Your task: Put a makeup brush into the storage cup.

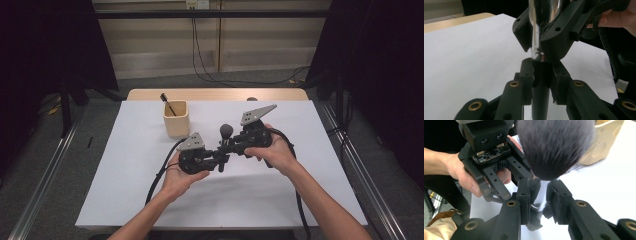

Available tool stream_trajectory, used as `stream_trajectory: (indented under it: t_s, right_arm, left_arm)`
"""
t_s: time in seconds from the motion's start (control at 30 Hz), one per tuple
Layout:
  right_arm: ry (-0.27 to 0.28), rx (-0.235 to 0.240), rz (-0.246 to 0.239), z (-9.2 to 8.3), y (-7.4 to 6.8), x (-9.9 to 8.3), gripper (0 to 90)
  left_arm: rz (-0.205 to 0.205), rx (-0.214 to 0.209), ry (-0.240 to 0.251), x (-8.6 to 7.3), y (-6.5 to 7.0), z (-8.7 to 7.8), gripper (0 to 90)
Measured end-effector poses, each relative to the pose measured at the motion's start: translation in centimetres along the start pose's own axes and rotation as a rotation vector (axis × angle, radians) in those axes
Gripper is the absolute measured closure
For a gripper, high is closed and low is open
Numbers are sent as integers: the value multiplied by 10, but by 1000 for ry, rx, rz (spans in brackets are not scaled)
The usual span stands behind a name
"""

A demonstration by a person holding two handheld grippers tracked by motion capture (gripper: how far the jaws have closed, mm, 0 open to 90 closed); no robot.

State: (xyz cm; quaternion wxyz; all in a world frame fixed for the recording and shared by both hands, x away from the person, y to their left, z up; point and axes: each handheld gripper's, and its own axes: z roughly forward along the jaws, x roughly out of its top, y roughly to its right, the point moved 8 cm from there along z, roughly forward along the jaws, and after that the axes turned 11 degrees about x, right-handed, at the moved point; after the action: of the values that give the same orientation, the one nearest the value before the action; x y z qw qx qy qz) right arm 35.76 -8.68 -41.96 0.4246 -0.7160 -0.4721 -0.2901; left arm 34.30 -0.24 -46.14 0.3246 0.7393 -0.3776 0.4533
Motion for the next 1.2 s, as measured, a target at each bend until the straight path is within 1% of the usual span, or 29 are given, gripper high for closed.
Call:
stream_trajectory:
  t_s: [0.17, 0.2, 0.23, 0.3, 0.37, 0.4, 0.47, 0.53, 0.57, 0.67, 0.7, 0.73, 0.83, 0.93, 1.0, 1.07, 1.13, 1.2]
  right_arm:
    - [23, 6, -1, -1, -1, 1, 706]
    - [27, 6, 0, -1, -1, 1, 704]
    - [36, 7, -1, -1, -1, 1, 694]
    - [45, 3, -1, -1, -2, 2, 617]
    - [49, 4, -6, -1, -3, 2, 600]
    - [52, 5, -6, -1, -3, 2, 578]
    - [68, -10, -5, -3, -3, 3, 533]
    - [88, -10, 5, -5, -3, 4, 494]
    - [95, -22, 6, -7, -1, 4, 457]
    - [111, -36, 12, -10, 1, 3, 367]
    - [117, -49, 13, -11, 2, 3, 333]
    - [124, -54, 12, -12, 2, 3, 321]
    - [141, -71, 17, -16, 5, 2, 240]
    - [157, -103, 23, -20, 9, 0, 147]
    - [155, -130, 22, -23, 11, -3, 88]
    - [176, -148, 21, -26, 12, -4, 33]
    - [179, -152, 17, -28, 12, -6, 6]
    - [190, -144, 2, -31, 11, -8, 1]
  left_arm:
    - [1, 6, 10, 2, 0, -1, 747]
    - [8, 14, 11, 2, 0, -1, 747]
    - [6, 7, 7, 2, 1, -1, 747]
    - [5, 6, 8, 2, 1, -1, 747]
    - [-1, 8, 12, 3, -1, -2, 747]
    - [-12, 9, 17, 4, -1, -2, 747]
    - [-11, 14, 20, 4, -3, -3, 747]
    - [-8, 22, 17, 4, -5, -3, 747]
    - [-11, 22, 19, 4, -5, -3, 747]
    - [-9, 24, 16, 4, -6, -4, 747]
    - [-7, 26, 15, 4, -7, -4, 747]
    - [-9, 29, 16, 4, -7, -4, 747]
    - [-10, 35, 18, 4, -9, -5, 747]
    - [-11, 40, 22, 5, -10, -6, 747]
    - [-11, 45, 24, 5, -12, -8, 747]
    - [-16, 49, 27, 6, -13, -9, 747]
    - [-12, 55, 29, 6, -15, -10, 747]
    - [-15, 58, 32, 7, -16, -11, 747]
